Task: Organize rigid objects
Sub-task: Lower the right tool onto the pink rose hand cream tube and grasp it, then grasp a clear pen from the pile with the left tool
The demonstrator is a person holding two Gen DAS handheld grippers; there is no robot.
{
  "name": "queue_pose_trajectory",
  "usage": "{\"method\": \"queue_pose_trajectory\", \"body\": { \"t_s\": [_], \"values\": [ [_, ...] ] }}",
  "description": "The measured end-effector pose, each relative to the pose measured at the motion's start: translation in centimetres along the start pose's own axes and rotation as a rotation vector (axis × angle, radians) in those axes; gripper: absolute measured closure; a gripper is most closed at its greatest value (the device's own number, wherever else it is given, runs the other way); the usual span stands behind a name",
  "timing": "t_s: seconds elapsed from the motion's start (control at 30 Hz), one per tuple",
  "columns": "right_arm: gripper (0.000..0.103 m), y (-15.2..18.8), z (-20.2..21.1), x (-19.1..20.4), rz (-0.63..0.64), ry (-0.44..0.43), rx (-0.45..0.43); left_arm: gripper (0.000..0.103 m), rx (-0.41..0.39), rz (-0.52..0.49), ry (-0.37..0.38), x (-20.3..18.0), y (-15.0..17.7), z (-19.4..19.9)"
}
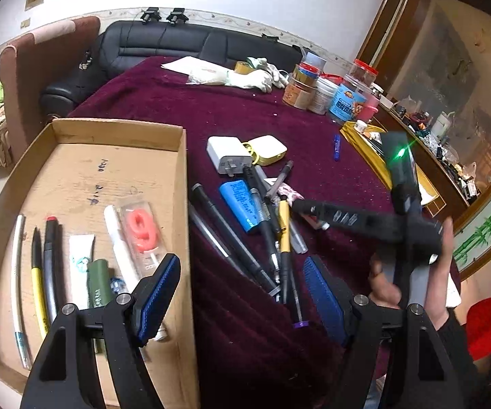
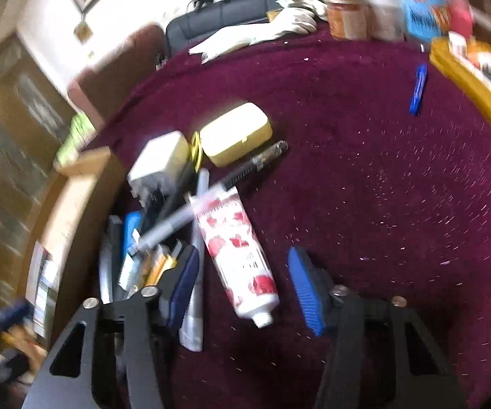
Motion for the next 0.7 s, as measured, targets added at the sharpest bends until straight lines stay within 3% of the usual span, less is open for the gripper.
{"method": "queue_pose_trajectory", "body": {
  "t_s": [0.07,0.3,0.47,0.63,0.7],
  "values": [
    [0.073,0.5,0.4,-0.4,0.014,0.040,0.004,0.025,0.020,-0.013,0.021,-0.9,-0.8,-0.3],
    [0.075,5.5,4.9,-2.6,-0.093,-0.023,-0.021,0.025,0.063,-0.117,0.053,-5.0,-5.1,-3.0],
    [0.075,6.8,6.5,-3.9,-0.180,-0.078,-0.105,0.025,0.163,-0.223,0.032,-8.8,-7.7,-9.1],
    [0.074,6.6,6.4,-3.6,-0.164,-0.068,-0.114,0.038,0.233,-0.354,-0.085,-10.3,-8.3,-14.6],
    [0.074,6.6,6.4,-3.7,-0.175,-0.082,-0.117,0.045,0.293,-0.386,-0.097,-10.6,-7.7,-16.7]
  ]
}}
Point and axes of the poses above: each gripper's, at about its wrist camera, not at the fingertips, and z roughly against the way its jaws point, x to its left, y to its underside, the point moved 10 cm from there along -z, roughly the way its jaws point, and after that the axes turned 6 degrees about -y, right-handed, at the moved point
